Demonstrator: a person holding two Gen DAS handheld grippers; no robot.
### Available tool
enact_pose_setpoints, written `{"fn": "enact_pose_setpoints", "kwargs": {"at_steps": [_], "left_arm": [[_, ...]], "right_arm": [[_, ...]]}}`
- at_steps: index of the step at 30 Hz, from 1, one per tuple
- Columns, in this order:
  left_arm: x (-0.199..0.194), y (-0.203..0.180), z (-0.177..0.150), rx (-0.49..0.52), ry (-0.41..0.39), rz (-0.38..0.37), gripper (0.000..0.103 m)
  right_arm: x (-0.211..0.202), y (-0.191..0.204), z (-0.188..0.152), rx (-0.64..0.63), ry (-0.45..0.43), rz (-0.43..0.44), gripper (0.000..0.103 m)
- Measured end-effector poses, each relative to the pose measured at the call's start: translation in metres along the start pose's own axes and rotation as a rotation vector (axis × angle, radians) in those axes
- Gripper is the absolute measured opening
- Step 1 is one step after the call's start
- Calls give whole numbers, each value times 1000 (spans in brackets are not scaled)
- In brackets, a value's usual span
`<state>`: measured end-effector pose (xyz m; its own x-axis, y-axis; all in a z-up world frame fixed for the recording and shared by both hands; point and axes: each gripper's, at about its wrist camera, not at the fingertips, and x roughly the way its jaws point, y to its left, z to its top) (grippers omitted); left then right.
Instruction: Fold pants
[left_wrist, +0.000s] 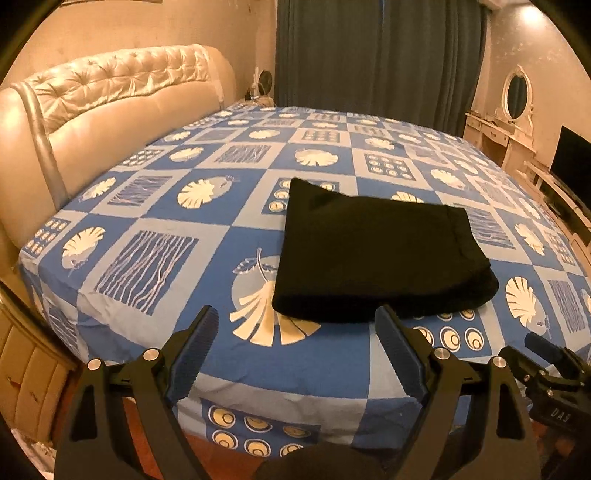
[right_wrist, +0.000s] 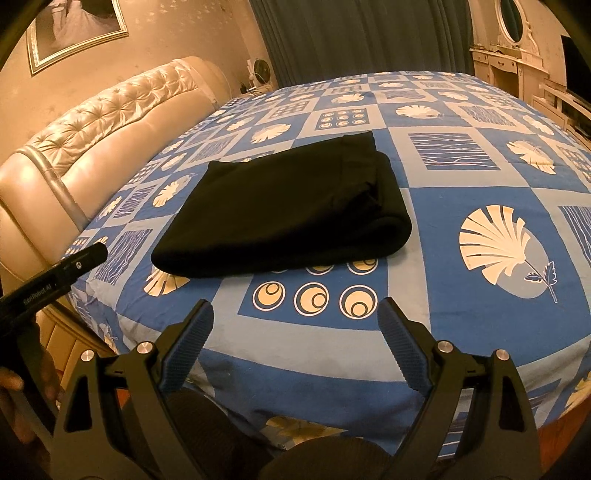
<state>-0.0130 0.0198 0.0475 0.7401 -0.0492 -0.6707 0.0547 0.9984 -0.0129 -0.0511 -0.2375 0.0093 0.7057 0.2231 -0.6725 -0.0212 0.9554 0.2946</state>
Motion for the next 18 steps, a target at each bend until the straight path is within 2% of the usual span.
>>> {"fn": "enact_pose_setpoints", "kwargs": {"at_steps": [8, 13, 18], "left_arm": [[-2, 0, 4, -4, -20, -11, 85], [-2, -2, 4, 7, -13, 22, 88], [-4, -3, 5, 12, -10, 7, 88]], "right_arm": [[-4, 4, -1, -4, 3, 3, 90], [-6, 6, -1, -6, 5, 2, 90], [-5, 6, 0, -7, 8, 1, 90]]}}
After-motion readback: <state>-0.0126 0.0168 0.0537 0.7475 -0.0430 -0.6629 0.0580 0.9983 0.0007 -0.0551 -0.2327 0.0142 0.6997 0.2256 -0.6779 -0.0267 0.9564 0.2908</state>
